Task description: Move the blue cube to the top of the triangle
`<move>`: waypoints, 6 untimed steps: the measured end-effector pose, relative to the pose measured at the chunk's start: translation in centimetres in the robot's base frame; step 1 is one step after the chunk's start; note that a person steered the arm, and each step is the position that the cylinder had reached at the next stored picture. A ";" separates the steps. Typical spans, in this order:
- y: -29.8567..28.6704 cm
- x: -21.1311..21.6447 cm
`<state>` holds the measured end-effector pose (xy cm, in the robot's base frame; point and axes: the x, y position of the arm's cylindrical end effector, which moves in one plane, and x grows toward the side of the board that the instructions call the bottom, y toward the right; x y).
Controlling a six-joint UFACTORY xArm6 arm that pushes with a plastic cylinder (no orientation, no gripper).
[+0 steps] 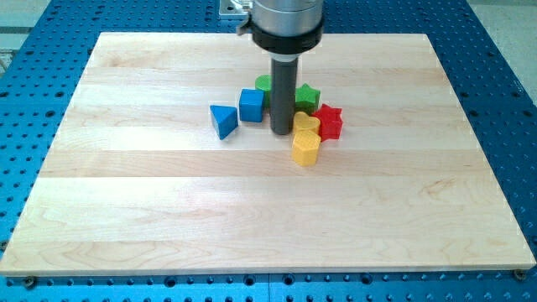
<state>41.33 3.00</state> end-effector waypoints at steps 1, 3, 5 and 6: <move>-1.7 -1.6; -3.2 -1.4; -5.2 -1.2; -5.6 -2.3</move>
